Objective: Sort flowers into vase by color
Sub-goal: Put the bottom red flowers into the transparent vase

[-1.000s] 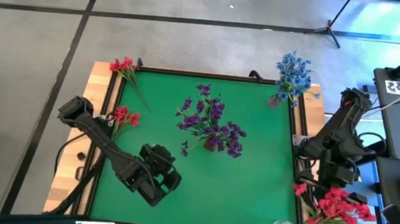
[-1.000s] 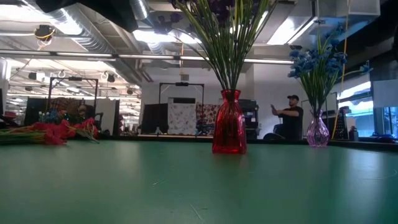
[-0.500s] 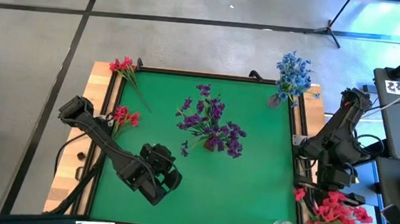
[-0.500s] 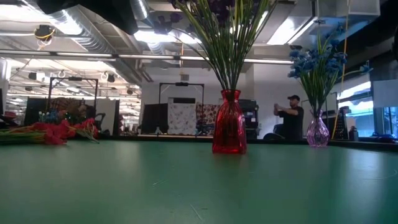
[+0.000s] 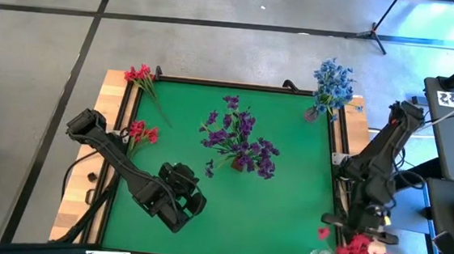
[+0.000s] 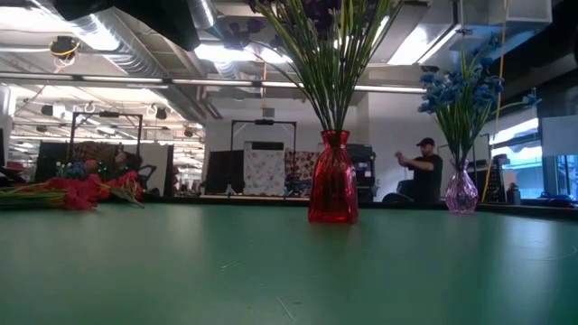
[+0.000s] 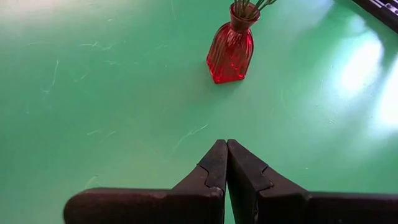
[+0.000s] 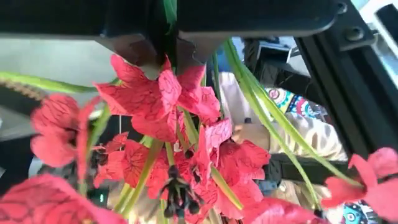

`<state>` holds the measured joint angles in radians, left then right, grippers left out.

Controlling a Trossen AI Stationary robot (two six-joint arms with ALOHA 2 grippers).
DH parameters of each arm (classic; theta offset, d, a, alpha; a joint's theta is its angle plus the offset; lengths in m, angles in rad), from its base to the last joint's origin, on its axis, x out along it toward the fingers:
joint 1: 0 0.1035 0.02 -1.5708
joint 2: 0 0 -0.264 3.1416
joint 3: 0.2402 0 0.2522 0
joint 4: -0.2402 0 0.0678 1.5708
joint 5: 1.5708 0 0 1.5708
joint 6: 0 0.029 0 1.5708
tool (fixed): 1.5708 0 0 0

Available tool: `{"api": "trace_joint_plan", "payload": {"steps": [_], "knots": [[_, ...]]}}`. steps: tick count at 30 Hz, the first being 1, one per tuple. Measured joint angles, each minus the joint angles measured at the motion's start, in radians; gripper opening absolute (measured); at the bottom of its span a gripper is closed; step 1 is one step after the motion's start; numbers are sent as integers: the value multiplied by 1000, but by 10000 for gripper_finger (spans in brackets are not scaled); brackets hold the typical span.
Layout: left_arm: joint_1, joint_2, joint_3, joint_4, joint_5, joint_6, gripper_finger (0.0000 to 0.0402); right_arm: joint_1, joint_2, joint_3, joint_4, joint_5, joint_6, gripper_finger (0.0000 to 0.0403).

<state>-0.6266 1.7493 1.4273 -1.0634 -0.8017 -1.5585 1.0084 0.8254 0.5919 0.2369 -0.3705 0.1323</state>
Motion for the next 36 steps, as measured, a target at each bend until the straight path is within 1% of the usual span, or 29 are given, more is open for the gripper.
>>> {"api": "trace_joint_plan", "payload": {"steps": [6,9,14,17,20,25,28,30,36], "knots": [[0,0,0,0,0,0,2,-1,50,1,-41,15,116,25],[0,0,0,0,0,0,2,-1,62,1,-70,18,176,29],[0,0,0,-1,0,0,2,-1,65,1,-81,43,182,33],[0,0,0,-1,0,0,2,-1,65,1,-84,47,173,44],[0,0,0,-1,0,0,2,-1,65,1,-107,64,171,66],[0,0,0,-1,0,0,2,-1,65,2,-155,71,170,121],[0,0,0,-1,0,2,2,-1,65,36,-223,64,170,152],[0,0,0,-1,0,20,2,-1,65,78,-302,64,154,165],[0,0,0,-9,0,24,2,-1,62,216,-592,64,144,179]]}}
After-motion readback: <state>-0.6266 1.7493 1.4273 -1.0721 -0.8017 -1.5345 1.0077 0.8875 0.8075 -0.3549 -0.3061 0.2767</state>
